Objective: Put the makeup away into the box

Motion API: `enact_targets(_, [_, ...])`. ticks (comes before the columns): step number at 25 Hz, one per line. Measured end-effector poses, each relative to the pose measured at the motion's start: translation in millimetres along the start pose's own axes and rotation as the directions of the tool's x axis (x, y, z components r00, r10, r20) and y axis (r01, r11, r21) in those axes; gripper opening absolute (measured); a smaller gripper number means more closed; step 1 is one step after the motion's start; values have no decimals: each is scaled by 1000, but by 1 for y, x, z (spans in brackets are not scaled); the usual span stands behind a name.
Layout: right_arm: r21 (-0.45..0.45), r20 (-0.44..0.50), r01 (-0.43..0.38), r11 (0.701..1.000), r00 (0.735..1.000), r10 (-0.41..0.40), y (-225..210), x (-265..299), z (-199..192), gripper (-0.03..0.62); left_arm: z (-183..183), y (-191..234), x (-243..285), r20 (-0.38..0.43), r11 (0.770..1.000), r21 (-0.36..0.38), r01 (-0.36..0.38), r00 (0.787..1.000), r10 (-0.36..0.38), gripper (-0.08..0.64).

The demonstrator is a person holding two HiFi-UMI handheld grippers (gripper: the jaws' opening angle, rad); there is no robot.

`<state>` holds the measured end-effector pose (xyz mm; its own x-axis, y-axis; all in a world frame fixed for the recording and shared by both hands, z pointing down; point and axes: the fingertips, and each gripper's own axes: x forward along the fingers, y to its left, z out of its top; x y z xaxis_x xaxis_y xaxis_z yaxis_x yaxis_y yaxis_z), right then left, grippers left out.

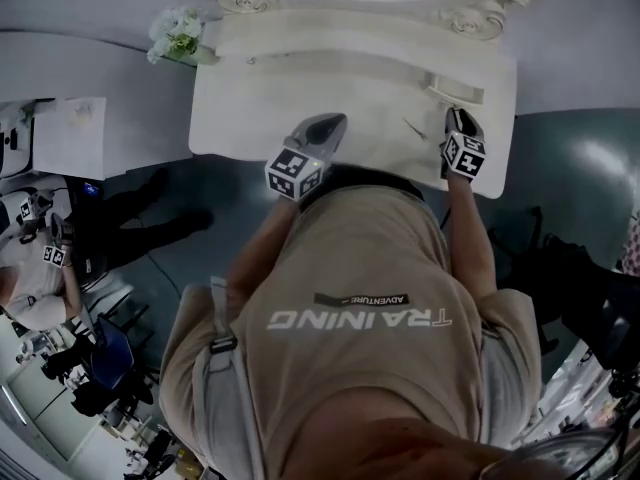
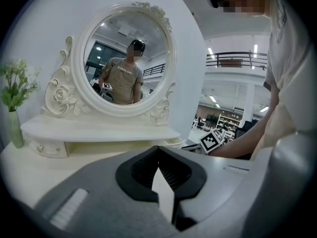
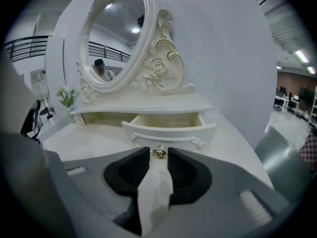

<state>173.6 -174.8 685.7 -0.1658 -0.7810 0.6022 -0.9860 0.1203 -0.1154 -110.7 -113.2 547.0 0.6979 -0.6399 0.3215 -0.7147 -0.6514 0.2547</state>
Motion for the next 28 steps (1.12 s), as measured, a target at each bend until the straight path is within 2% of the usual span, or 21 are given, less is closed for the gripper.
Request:
enact_targets(3, [-52,-12,-54,997,999,53,17,-10,-3,118,3,7,-2,21,1000,-8,-13,1000,13,3])
enact_targets(6, [-152,-72,-173,973,984,164,43,-20,-19,118,-1,3,1,28,1000,-14,-11,1000,12,3])
enact_targets(8, [-231,-144,-273,934,959,244,62,-26,-35,118,-5,-3,6,29,1000,-21,1,1000,0,3])
enact_targets(10, [-311,-223,-347,885,931,287,80,-29,-51,118,-8,-6,8,28,1000,-24,9,1000,-9,3])
enact_targets(13, [-393,-297,-408,824,905,306,97,-31,-65,118,-6,-7,10,34,1000,-20,13,999,-12,3])
enact_targets(15, [-419,-315,-422,804,898,307,102,-30,-69,118,-6,-8,9,39,1000,-16,11,999,-10,3])
enact_targets(18, [-427,-337,-425,798,894,296,104,-24,-76,114,-10,-5,2,33,1000,-23,-3,999,4,3])
enact_targets(22, [-431,-352,-423,797,892,283,100,-20,-80,65,-17,-2,-6,22,999,-36,-22,1000,23,3])
enact_targets(28, [-413,-356,-434,801,886,297,99,-20,-81,57,-25,-2,-11,8,998,-46,-31,999,32,3])
